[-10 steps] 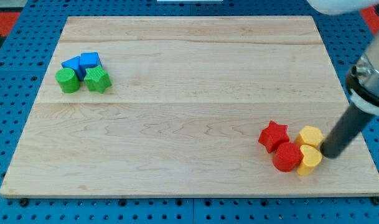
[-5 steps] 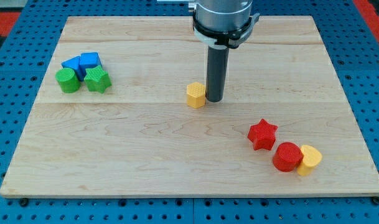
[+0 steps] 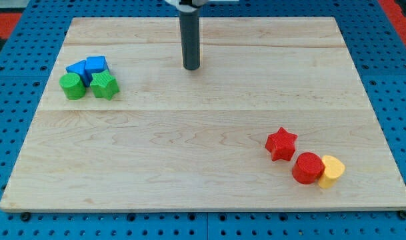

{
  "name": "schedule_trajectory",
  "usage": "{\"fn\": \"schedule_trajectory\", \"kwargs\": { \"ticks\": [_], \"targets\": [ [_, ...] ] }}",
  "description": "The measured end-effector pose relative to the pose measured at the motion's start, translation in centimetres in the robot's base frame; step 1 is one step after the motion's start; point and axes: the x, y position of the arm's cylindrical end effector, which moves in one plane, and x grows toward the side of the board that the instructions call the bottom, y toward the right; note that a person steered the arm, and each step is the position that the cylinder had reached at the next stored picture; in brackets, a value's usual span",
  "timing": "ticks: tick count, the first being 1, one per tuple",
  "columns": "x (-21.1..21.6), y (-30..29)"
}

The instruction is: Push the yellow hexagon to the top left of the board

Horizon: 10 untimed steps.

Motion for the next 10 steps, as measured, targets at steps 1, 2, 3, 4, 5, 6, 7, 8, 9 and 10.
{"fn": "schedule_trajectory", "kwargs": {
  "ticks": [1, 2, 3, 4, 5, 6, 7, 8, 9, 10],
  "targets": [
    [-1.6, 0.0],
    [-0.9, 2.6],
    [-1.2, 7.1],
    [-3.4, 7.7],
    [-4.4, 1.5],
    [-4.4, -4.0],
    [-3.3, -4.0],
    [-3.7, -3.9],
    [-5.0, -2.9],
    [-6.5, -6.4]
  ]
}}
